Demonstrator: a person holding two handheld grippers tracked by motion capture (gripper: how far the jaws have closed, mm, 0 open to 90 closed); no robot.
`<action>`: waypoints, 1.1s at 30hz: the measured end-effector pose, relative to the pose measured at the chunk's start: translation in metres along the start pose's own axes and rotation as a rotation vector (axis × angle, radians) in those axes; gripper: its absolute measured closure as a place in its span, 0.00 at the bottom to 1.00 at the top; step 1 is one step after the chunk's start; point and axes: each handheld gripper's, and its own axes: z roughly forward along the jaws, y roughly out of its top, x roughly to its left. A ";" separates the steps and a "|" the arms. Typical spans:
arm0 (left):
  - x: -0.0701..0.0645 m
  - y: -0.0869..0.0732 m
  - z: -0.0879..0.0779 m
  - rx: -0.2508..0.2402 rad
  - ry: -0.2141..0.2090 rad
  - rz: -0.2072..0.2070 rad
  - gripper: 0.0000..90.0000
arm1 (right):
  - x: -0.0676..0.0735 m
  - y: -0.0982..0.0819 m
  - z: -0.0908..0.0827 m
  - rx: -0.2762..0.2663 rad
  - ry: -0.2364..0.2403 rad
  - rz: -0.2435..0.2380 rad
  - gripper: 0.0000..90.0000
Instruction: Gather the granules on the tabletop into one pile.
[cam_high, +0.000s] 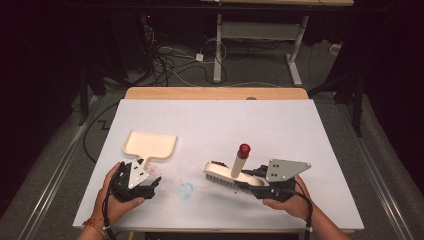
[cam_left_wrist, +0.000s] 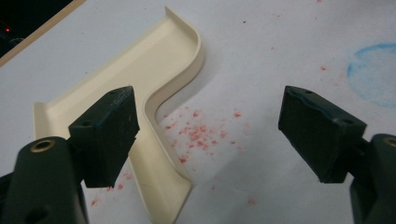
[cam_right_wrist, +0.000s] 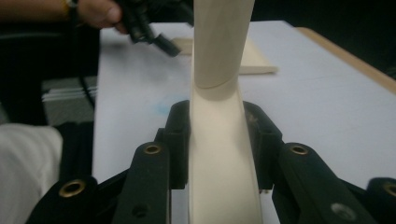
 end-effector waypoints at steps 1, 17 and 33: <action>0.000 0.000 0.000 0.001 0.000 0.000 0.21 | 0.000 -0.002 0.002 0.015 0.034 -0.010 0.75; 0.002 0.000 0.002 -0.001 -0.011 -0.008 0.21 | -0.045 -0.018 0.041 0.055 0.135 -0.037 0.75; 0.001 0.001 0.003 0.000 -0.014 -0.003 0.21 | -0.055 -0.009 0.034 -0.013 0.099 -0.038 0.75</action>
